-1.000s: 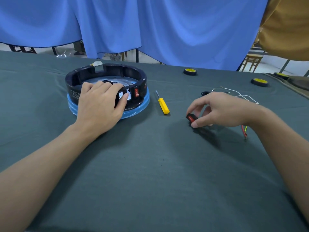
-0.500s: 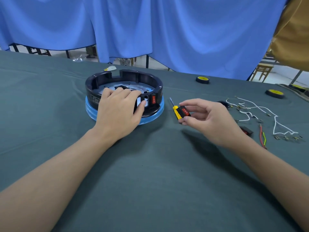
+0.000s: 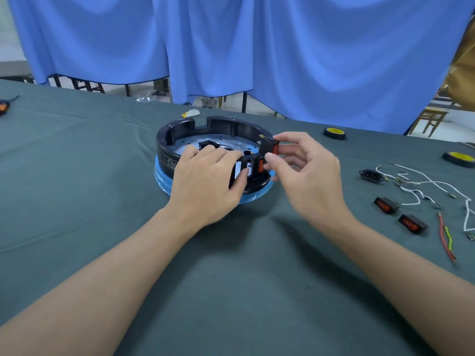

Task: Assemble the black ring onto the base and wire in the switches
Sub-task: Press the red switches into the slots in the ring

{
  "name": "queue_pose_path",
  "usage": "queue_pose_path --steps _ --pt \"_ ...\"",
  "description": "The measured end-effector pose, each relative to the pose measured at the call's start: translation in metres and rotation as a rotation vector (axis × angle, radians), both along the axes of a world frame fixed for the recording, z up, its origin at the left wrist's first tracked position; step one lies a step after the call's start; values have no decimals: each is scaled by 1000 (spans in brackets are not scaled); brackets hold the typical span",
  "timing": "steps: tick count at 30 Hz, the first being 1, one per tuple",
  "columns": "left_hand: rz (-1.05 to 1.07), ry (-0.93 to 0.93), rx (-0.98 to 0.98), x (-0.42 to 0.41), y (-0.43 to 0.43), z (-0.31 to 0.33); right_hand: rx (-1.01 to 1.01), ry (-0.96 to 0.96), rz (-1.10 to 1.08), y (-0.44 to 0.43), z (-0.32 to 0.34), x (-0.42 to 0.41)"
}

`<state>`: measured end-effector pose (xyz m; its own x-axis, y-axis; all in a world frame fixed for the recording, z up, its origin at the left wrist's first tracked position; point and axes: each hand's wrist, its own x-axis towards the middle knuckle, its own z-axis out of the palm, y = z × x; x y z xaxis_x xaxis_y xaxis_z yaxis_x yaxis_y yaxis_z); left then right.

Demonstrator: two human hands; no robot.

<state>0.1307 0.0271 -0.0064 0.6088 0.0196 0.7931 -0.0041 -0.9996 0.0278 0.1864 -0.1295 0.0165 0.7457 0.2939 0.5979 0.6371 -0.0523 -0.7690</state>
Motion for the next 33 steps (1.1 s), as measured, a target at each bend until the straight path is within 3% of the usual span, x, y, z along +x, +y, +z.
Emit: queue_pose_path --steps 8,15,33 --pt "-4 -18 -168 -3 4 9 -77 -253 -169 7 -23 -9" --pt "1 2 -162 -3 1 7 -200 -340 -190 9 -28 -10" --pt "-10 -6 -194 -2 -3 6 -227 -319 -258 19 -24 -8"
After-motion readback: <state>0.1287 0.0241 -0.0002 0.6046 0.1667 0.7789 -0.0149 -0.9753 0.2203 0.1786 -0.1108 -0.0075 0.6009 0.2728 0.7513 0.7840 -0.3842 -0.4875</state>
